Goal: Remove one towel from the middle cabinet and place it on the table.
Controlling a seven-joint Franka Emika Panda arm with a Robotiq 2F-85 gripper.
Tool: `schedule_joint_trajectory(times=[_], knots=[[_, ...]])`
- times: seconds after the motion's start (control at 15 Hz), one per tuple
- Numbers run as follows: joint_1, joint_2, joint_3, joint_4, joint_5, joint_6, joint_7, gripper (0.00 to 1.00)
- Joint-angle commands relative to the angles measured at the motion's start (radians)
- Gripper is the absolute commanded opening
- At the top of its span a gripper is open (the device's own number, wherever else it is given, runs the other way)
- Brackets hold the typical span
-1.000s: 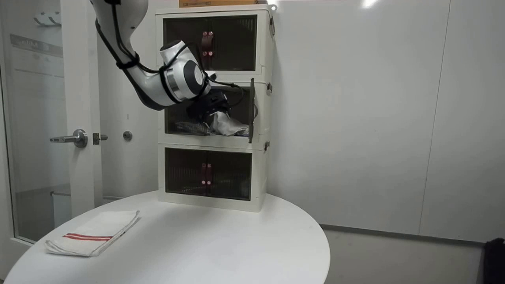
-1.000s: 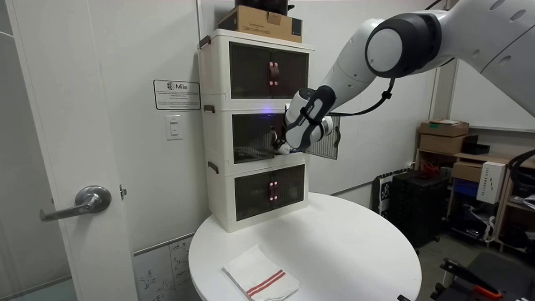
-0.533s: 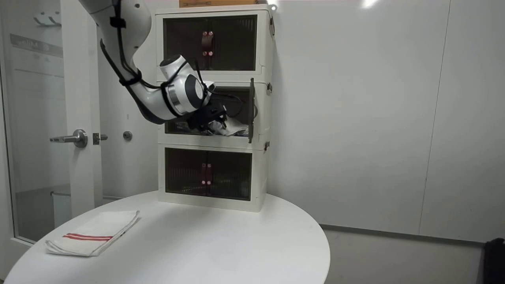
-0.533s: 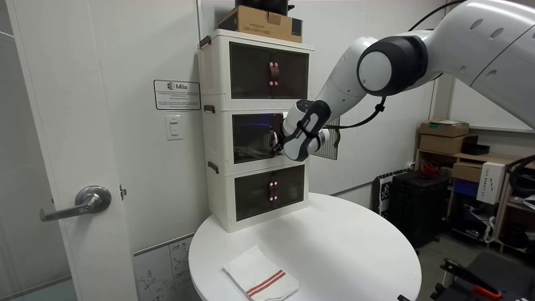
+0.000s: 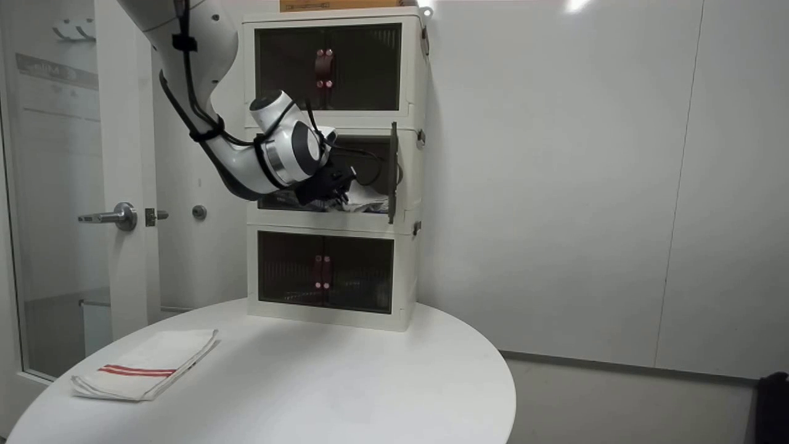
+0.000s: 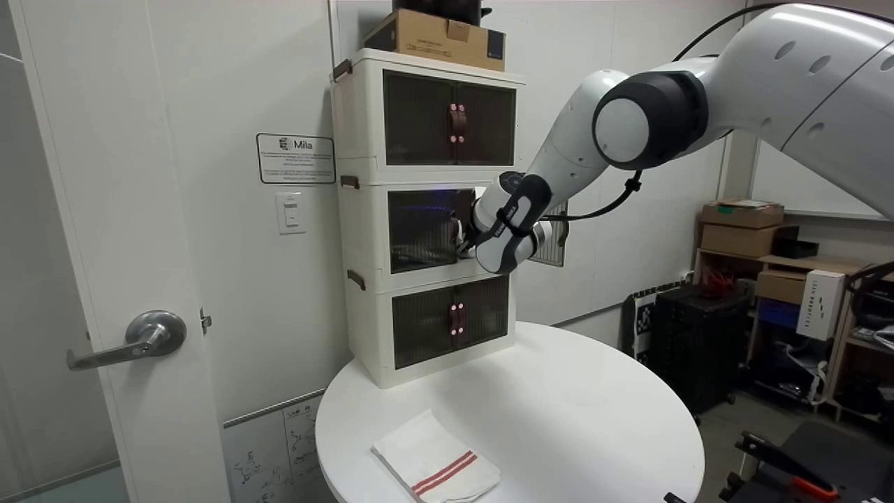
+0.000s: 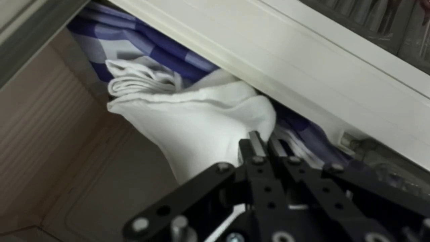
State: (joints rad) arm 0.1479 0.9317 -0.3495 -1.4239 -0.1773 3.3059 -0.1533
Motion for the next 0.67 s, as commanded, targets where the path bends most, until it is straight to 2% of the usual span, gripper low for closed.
schedule_joint_trajectory(times=[0.0,0.13,0.47,0.6], knots=[[0.015,-0.045,-0.043,-0.029,0.028,0.049,0.02,0.1],[0.009,-0.115,-0.04,-0.086,0.024,0.048,0.006,0.12],[-0.09,-0.344,0.139,-0.286,-0.09,-0.021,-0.063,0.12],[-0.105,-0.424,0.17,-0.368,-0.113,-0.048,-0.078,0.11]])
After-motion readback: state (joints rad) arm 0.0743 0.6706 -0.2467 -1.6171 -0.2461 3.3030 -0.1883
